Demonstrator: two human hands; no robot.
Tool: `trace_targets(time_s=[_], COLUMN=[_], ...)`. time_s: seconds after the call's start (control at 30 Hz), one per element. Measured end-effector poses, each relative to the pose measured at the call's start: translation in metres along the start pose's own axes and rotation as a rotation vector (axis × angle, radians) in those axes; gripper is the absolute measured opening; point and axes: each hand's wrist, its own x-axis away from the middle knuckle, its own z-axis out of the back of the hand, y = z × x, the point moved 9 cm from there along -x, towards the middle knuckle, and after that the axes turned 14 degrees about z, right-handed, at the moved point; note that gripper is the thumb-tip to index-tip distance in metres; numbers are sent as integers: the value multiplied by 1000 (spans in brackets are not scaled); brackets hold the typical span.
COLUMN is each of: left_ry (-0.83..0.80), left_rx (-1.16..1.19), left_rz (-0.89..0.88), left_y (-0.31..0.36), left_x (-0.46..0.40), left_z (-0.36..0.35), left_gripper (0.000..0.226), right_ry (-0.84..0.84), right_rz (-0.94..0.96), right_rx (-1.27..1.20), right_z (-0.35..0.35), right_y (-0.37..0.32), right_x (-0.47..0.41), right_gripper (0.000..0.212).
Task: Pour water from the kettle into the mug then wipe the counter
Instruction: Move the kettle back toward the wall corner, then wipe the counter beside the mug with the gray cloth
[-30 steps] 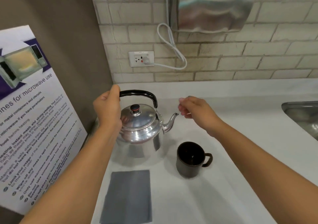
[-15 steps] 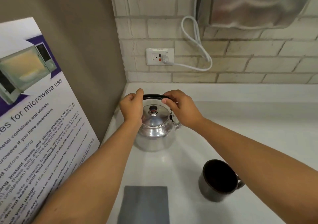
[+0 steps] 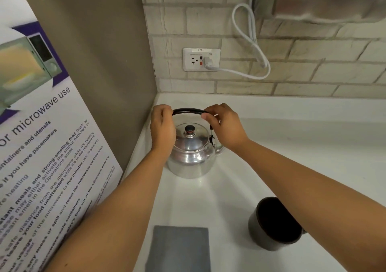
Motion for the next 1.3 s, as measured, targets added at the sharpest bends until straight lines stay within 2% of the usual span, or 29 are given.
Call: trace_targets(time_s=[0.1, 0.17, 0.3, 0.47, 0.7, 0.83, 0.93, 1.07, 1.2, 1.3], left_ry=[-2, 32, 80, 68, 84, 67, 107, 52, -80, -179], left_rx=[-123, -196, -323, -517, -669, -776, -701, -634, -697, -866], left_rz=[-121, -127, 4, 122, 215, 128, -7, -179, -294, -207], left_y=[2, 0, -9, -19, -23, -7, 18, 40, 20, -30], left_x=[-4, -11, -30, -42, -43, -29, 2, 70, 157, 210], left_z=[0, -1, -1, -4, -1, -4, 2, 11, 28, 46], left_gripper=[11, 9, 13, 27, 48, 37, 42, 26, 17, 26], right_ry=[-28, -52, -41, -49, -120, -96, -13, 38, 77, 165], right_rz=[-25, -60, -174, -272, -382, -333, -238, -66, 55, 1], right_rx=[78, 116, 101, 42, 46, 33, 5, 18, 74, 109], right_z=[-6, -12, -18, -22, -29, -19, 3, 42, 92, 132], right_y=[8, 16, 32, 47, 59, 46, 19, -26, -55, -47], right_x=[-7, -11, -14, -14, -15, -8, 4, 40, 104, 165], right_gripper=[25, 26, 28, 15, 20, 24, 27, 28, 29, 29])
